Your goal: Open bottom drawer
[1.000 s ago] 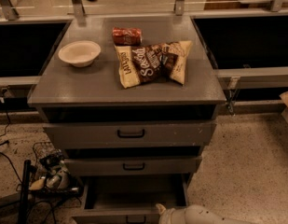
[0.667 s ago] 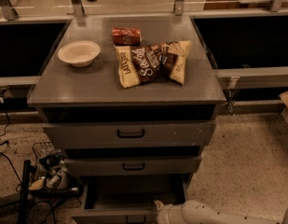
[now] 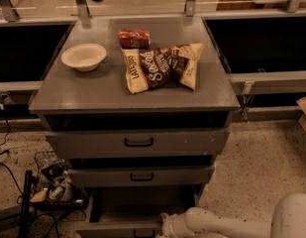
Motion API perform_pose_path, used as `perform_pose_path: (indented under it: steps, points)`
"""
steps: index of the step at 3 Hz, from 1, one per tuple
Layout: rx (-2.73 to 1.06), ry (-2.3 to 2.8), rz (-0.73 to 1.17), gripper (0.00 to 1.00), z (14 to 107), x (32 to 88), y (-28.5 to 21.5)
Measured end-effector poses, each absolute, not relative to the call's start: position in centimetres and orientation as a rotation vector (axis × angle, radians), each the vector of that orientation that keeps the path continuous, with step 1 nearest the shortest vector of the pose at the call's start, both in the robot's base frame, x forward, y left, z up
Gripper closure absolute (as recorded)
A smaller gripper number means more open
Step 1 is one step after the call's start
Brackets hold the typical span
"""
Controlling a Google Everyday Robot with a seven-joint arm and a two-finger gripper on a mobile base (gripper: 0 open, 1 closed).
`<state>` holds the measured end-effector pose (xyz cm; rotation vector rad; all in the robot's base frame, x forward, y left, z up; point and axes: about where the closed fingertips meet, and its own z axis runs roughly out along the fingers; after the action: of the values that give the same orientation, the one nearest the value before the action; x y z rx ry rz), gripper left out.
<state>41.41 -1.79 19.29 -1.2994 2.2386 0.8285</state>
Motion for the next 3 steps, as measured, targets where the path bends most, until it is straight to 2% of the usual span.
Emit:
perform_pose_path:
  steps: [2, 3]
  points:
    - [-1.312, 2.278, 0.848, 0.0, 17.7, 41.2, -0.9]
    - [-1.431, 2.264, 0.929, 0.0, 18.5, 39.6, -0.7]
